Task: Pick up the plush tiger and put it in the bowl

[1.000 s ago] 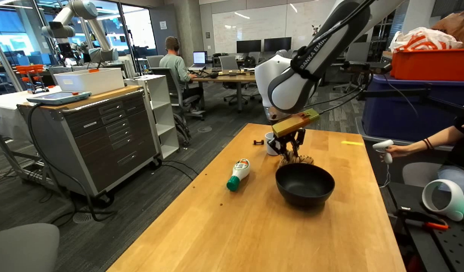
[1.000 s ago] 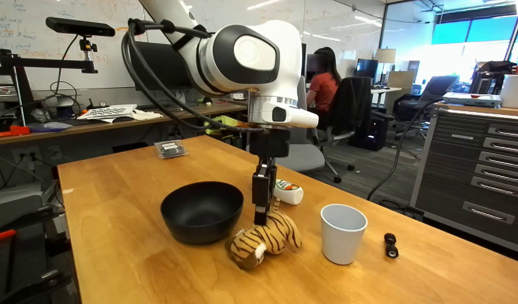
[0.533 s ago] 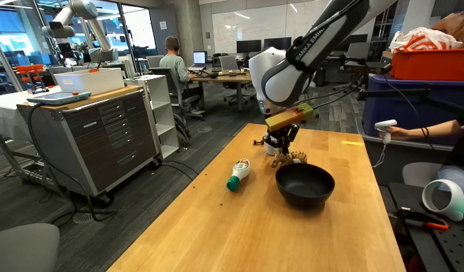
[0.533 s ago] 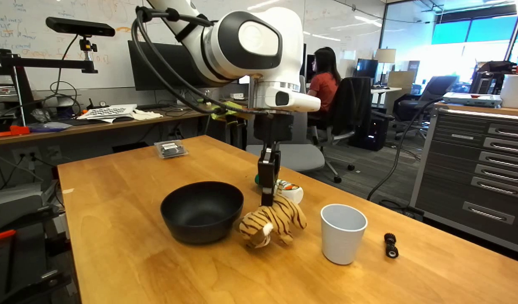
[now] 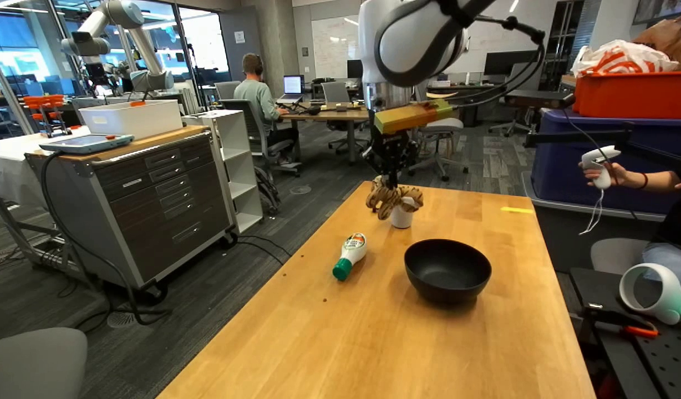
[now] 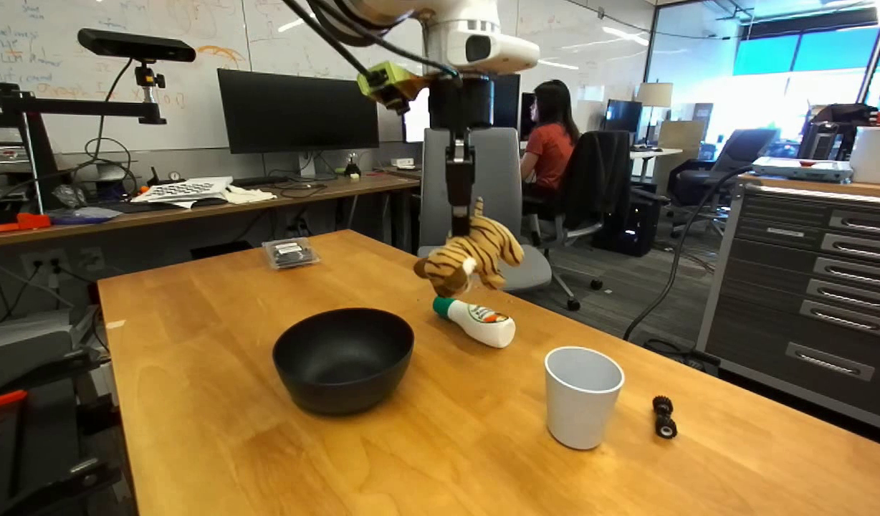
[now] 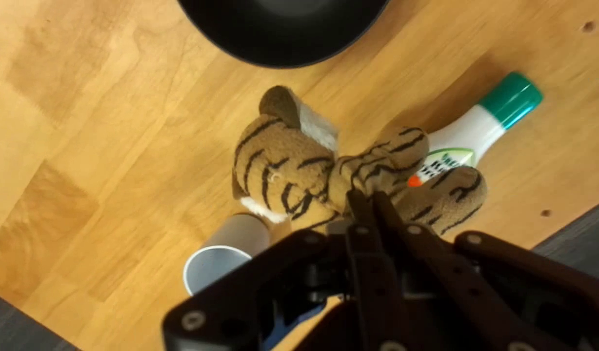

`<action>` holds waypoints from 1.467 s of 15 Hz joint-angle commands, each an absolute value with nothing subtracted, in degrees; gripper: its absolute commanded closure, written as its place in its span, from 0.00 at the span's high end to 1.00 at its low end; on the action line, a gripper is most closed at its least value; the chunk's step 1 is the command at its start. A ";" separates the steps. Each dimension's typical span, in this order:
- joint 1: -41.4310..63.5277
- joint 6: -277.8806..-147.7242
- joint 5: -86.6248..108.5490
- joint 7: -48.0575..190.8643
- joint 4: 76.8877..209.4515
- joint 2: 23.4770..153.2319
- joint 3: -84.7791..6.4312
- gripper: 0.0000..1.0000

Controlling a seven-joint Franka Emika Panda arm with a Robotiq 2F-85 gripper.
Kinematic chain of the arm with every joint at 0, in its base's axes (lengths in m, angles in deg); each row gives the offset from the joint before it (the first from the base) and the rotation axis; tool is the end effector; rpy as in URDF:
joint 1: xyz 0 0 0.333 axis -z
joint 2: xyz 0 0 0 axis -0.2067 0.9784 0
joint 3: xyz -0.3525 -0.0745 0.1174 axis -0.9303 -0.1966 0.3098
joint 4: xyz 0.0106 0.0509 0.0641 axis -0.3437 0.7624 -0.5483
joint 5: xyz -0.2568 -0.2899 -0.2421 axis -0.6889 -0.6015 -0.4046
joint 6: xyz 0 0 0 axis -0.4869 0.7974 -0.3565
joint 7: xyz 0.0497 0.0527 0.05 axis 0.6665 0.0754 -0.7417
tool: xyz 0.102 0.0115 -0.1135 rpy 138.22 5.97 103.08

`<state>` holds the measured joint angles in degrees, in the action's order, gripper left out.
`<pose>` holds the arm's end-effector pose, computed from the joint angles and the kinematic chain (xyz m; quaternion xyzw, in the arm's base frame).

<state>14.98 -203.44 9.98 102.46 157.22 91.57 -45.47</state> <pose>0.6834 -0.1607 0.3133 0.9186 -0.3910 0.0053 0.0577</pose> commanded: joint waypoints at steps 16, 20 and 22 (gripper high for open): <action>14.59 -190.59 7.80 86.07 174.47 85.65 -41.33 0.01; 14.67 -190.63 7.97 85.98 173.86 86.52 -41.42 0.31; 14.81 -190.60 8.48 85.95 173.10 86.56 -41.46 0.38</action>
